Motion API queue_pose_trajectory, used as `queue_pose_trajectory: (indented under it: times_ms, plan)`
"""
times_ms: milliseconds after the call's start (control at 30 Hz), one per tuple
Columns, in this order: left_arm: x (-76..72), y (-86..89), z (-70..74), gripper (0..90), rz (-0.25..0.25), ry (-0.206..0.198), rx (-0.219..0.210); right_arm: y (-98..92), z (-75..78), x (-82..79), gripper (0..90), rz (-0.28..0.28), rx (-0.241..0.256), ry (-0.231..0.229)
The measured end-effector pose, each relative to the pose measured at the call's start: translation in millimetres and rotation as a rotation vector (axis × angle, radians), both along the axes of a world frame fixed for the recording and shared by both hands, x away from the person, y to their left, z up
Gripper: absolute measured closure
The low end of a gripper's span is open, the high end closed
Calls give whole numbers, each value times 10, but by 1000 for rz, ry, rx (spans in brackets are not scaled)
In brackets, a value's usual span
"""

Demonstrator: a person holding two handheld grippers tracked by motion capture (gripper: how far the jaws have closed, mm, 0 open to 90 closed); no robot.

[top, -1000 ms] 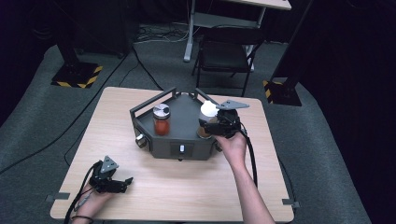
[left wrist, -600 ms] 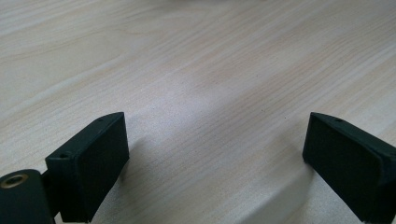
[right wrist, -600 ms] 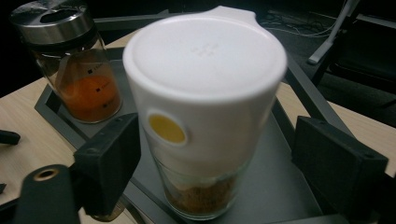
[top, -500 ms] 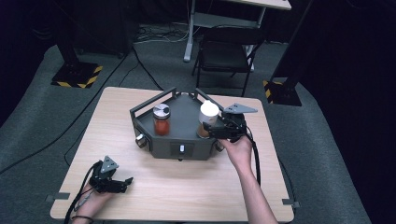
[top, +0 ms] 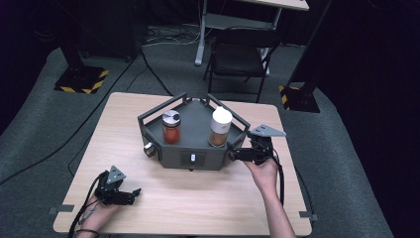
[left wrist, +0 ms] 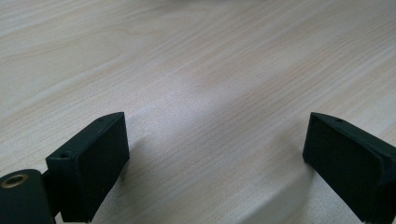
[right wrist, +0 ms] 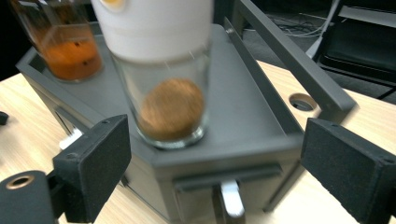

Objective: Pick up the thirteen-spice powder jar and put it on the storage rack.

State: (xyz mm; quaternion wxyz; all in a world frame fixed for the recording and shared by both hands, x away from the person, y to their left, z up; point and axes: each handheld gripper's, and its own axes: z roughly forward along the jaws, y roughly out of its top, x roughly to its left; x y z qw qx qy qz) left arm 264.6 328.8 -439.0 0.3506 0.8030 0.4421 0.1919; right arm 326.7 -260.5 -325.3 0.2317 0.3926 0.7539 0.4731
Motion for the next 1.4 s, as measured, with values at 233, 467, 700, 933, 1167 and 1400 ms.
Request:
queue_pose_trajectory:
  times_ms: [233,467,700,933,1167,1400]
  plan:
    - [0,0,0,65,0,0,0,-196,-257,-114,80,-16,1,12]
    - [1,1,2,65,-1,1,2,-358,-519,-250,81,-42,-2,36]
    - [1,0,2,65,-1,0,2,-485,-765,-330,87,-58,-4,84]
    - [1,0,2,65,-1,0,2,-521,-934,-399,85,-68,-28,116]
    - [0,0,1,65,0,0,0,-547,-1044,-434,85,-69,-49,152]
    - [0,-1,1,65,0,0,1,-592,-1114,-454,84,-72,-47,185]
